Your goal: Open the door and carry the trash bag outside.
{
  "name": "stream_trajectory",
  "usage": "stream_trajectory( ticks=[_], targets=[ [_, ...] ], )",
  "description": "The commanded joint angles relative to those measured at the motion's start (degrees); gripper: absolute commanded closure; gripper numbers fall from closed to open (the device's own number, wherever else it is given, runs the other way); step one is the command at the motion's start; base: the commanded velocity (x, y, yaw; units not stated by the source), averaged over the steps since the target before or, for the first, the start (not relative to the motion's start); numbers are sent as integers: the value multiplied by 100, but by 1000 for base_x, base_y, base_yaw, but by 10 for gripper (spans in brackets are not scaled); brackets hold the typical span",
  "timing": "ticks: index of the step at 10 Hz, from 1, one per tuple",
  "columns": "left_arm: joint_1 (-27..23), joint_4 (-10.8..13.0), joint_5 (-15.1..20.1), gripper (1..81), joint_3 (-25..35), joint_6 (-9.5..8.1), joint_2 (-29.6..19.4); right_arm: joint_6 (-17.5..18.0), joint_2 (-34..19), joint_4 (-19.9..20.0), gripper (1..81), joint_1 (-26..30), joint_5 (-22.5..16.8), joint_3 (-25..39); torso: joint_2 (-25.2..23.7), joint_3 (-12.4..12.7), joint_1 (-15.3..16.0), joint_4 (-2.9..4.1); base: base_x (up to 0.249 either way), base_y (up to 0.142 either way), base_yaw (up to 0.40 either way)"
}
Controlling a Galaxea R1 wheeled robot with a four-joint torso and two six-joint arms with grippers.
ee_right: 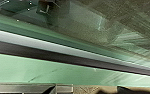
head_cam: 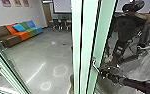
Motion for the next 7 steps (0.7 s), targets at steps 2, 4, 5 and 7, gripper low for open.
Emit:
stream_trajectory(
  ticks=[2,4,5,7],
  targets=[
    [-178,-27,359,811,77,-17,-30,24,-346,186,10,-76,-2071,-100,2,-31,5,0,74,0,0],
    [-178,-18,351,811,95,-17,-30,24,-591,195,10,-85,-2071,180,9,-46,15,0,0,0,0],
    [-178,-18,351,811,94,-8,-30,33,-741,195,10,-102,-2062,373,15,-50,22,2,0,0,0],
    [-178,-18,342,811,94,-8,-22,42,-1101,178,10,-93,-2053,849,24,-57,33,7,0,0,0]
  ],
)
